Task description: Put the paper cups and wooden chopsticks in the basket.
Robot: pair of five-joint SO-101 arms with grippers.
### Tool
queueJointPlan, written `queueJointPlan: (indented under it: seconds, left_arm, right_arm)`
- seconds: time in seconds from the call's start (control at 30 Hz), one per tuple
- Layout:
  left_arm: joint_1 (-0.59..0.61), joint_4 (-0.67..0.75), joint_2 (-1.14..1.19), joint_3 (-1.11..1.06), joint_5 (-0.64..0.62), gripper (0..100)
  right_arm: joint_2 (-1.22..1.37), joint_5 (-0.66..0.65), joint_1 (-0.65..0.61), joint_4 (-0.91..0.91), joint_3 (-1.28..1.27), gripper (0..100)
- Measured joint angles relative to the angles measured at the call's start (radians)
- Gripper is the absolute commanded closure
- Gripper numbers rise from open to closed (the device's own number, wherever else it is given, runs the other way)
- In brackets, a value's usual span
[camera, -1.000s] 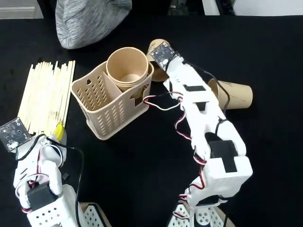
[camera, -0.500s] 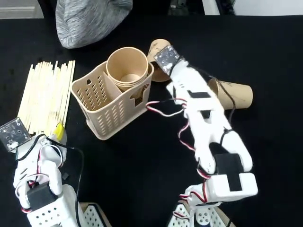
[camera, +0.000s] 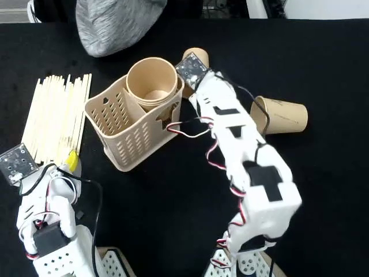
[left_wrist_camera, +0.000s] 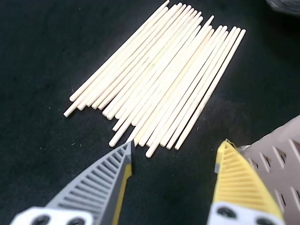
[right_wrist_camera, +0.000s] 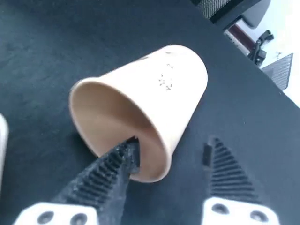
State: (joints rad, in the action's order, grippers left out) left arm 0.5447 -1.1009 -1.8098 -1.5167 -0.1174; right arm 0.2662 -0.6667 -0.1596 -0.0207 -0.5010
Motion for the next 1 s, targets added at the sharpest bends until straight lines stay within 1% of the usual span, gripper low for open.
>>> queueJointPlan:
  seconds: [0.07, 0.1, 0.17, 0.37, 0.53, 0.63, 0.73, 0.8, 0.9, 1.0]
  left_arm:
    - [0.000, 0.000, 0.000, -0.008, 0.000, 71]
    - [0.000, 0.000, 0.000, -0.009, 0.000, 71]
    - [0.000, 0.000, -0.002, -0.009, 0.000, 71]
    - [0.000, 0.009, 0.000, -0.009, 0.000, 71]
    - [0.000, 0.017, 0.000, -0.009, 0.000, 72]
    - [0.000, 0.026, 0.002, -0.012, 0.000, 72]
    - [0.000, 0.028, 0.000, -0.012, 0.000, 72]
    - [0.000, 0.028, 0.000, -0.012, 0.000, 72]
    - [0.000, 0.028, 0.000, -0.012, 0.000, 72]
    - [0.000, 0.028, 0.000, -0.012, 0.000, 72]
  right_arm:
    - [0.023, 0.000, 0.000, 0.002, 0.020, 96.6]
    - [0.025, 0.000, 0.000, 0.002, 0.028, 99.2]
    - [0.025, 0.000, 0.000, 0.003, 0.041, 98.2]
    - [0.005, 0.000, 0.064, 0.003, 0.037, 98.8]
    - [-0.155, 0.000, 0.086, -0.003, -0.101, 98.8]
    - [-0.308, 0.028, 0.103, -0.057, -0.189, 98.8]
    - [-0.488, 0.078, 0.144, -0.180, -0.204, 98.8]
    - [-0.614, 0.101, 0.164, -0.311, -0.195, 98.8]
    - [-0.775, 0.121, 0.176, -0.560, -0.104, 98.8]
    - [-0.895, 0.176, 0.180, -0.822, 0.048, 98.8]
